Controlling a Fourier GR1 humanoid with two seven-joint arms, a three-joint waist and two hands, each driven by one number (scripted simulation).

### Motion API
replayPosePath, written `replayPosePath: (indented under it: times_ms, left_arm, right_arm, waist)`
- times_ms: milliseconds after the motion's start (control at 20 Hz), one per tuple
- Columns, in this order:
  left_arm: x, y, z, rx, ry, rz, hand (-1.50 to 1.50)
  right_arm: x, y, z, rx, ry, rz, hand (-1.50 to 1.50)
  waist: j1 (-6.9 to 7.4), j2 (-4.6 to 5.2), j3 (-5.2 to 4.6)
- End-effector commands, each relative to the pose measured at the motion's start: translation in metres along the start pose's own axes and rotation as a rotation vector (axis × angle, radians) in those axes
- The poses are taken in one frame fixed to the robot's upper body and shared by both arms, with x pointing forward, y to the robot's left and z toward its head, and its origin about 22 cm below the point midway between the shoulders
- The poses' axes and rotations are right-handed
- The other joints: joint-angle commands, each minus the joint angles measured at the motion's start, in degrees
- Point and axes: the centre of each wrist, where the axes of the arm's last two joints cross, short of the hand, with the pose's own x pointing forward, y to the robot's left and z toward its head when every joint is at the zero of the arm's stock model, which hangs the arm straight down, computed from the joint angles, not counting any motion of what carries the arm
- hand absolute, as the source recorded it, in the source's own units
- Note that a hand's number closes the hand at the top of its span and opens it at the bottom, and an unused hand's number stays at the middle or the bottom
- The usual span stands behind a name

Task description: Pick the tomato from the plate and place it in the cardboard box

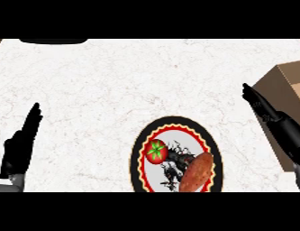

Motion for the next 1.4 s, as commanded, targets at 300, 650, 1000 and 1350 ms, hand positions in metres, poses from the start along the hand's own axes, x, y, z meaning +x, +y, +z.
replayPosePath:
  times_ms: [300,650,1000,1350]
  left_arm:
    - [0.009,-0.025,-0.003,0.031,0.061,0.126,0.0]
    - [0.011,-0.039,-0.003,0.053,0.099,0.185,0.0]
    - [0.026,-0.025,-0.016,0.037,0.11,0.203,0.0]
    - [0.036,-0.045,-0.016,0.006,0.073,0.194,0.0]
  right_arm:
    - [0.03,0.004,-0.01,-0.099,0.125,0.617,1.5]
    - [0.052,0.107,0.016,-0.575,0.182,0.429,-1.5]
    - [0.112,0.123,0.032,-0.437,0.444,0.622,-1.5]
    - [0.167,0.155,-0.005,-0.287,0.603,0.636,-1.5]
  waist:
    - [-1.7,-2.89,-2.36]
    - [-4.13,-2.81,-0.24]
    - [-2.93,-2.57,-0.25]
    - [-0.54,-2.0,-0.07]
